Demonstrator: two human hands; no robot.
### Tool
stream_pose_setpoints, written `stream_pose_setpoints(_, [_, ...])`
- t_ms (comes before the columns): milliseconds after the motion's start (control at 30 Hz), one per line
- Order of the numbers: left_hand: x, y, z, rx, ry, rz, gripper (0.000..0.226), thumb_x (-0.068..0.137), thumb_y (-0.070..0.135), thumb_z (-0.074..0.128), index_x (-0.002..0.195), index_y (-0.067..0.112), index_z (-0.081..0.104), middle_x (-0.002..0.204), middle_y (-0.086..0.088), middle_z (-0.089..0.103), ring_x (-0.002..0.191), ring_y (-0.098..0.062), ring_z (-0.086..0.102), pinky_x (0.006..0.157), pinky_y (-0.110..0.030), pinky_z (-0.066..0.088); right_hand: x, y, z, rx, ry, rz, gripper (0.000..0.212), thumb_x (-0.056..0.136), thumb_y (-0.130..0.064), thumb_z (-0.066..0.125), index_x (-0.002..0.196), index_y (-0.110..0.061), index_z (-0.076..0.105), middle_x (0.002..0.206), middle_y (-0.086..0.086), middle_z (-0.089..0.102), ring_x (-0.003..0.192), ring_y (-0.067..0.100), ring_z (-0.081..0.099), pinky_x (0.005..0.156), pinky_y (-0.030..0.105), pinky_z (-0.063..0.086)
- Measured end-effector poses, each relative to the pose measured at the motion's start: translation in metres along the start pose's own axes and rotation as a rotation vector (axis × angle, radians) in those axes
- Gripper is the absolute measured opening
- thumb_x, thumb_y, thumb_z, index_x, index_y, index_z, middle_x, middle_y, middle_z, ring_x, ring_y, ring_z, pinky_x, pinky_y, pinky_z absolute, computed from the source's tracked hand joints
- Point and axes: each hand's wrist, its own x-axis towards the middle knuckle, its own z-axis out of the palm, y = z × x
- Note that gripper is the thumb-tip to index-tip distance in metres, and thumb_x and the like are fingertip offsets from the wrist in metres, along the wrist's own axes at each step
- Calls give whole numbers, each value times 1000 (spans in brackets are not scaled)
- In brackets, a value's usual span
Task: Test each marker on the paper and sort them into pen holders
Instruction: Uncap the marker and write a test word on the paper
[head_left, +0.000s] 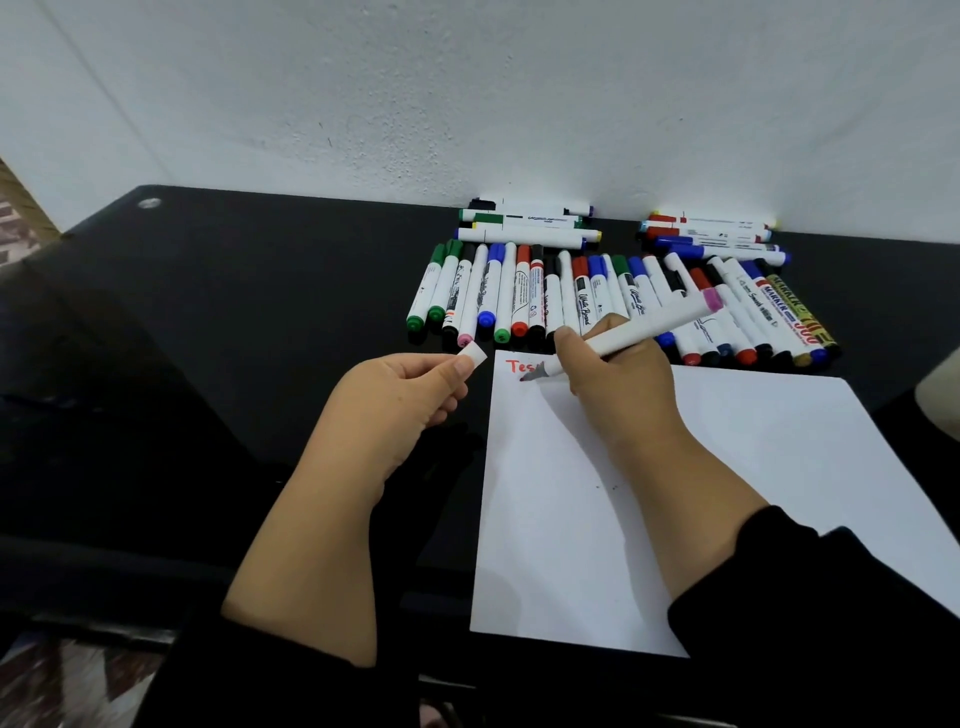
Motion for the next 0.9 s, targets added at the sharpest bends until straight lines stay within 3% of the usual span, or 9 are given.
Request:
stream_pose_setpoints(200, [-1,-1,0,10,1,5,12,87,27,62,75,29,64,78,5,68,74,-7,60,76,-20,51,-1,1,1,-9,-5,-19,35,88,-18,62,60,-16,41,54,-4,44,42,0,40,44,9,33])
stream_pose_setpoints(400, [-1,-1,0,23,-8,10,11,87,27,61,77,29,63,79,5,68,76,-8,60,78,-22,51,-1,2,1,-27,-6,-19,34,87,-21,62,62,-15,42,57,-1,48,52,7,43,51,17,36])
stream_pose_setpoints(533, [-2,0,0,24,-10,12,11,87,27,61,76,29,63,79,4,68,74,-8,60,77,-22,51,0,1,0,-13,33,-31,35,87,-16,60,58,-16,40,52,-7,43,43,0,40,44,11,32])
stream_pose_setpoints(767, [-2,0,1,24,-16,6,12,87,27,62,75,29,63,79,4,68,75,-8,60,79,-24,52,-1,1,-1,-21,45,-34,33,86,-13,58,59,-15,39,53,-4,43,44,1,39,42,11,30])
stream_pose_setpoints(900, [-2,0,1,26,-13,13,12,87,27,62,75,29,64,79,4,68,75,-8,60,78,-23,52,-1,1,0,-10,65,-26,36,85,-11,57,55,-16,37,42,-11,43,41,1,38,40,11,28])
